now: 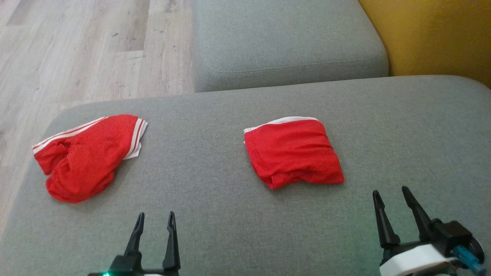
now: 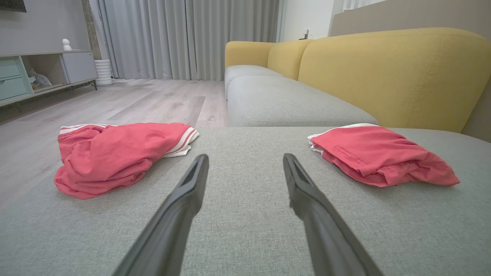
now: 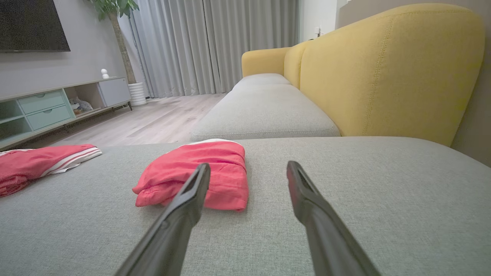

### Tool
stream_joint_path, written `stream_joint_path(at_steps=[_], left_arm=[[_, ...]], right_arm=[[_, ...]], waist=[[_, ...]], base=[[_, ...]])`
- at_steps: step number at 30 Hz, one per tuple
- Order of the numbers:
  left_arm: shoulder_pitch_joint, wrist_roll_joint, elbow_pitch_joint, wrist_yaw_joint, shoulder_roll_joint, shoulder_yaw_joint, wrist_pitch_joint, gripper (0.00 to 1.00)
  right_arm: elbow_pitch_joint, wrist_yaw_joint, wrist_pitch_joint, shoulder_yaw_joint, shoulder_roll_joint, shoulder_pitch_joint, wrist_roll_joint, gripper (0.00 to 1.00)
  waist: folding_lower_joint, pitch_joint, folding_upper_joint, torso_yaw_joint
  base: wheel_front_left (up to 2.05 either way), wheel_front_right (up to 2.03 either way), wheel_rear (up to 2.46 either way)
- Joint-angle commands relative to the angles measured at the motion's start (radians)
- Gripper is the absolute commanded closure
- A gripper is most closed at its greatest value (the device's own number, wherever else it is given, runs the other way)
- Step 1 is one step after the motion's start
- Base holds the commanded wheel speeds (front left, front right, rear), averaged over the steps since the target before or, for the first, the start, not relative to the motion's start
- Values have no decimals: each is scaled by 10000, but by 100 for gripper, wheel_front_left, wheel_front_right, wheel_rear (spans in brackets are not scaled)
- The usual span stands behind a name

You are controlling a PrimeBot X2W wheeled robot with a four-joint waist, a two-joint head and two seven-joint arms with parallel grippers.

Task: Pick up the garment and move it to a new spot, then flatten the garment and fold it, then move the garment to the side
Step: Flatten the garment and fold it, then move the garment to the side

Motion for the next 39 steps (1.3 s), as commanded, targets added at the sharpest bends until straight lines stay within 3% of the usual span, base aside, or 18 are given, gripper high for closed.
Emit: stream_joint_path(at_steps=[1,21,31,39], left_arm=[[-326,98,-273,-57,-16,329,-53,0],[-397,-28,-482,-69,-16,440,-53,0],[-805,451,-1223,-7,-16,82,-53,0],[-1675,497,-1675,131,-16,-473,-53,0]], right_arm=[[-355,65,-64,180,-43,-289,-93,0],[-60,65,-64,148,55,-325,295,0],[1910,65,-64,-196,-248,-2296,956,0],[4641,65,703,686,-1138,-5182,2910,0]], waist=[[1,-11,0,12],[1,337,0,473],[1,1723,0,1203],[1,3009,0,1748]], base=[[0,0,0],[0,0,0],[0,0,0],[0,0,0]])
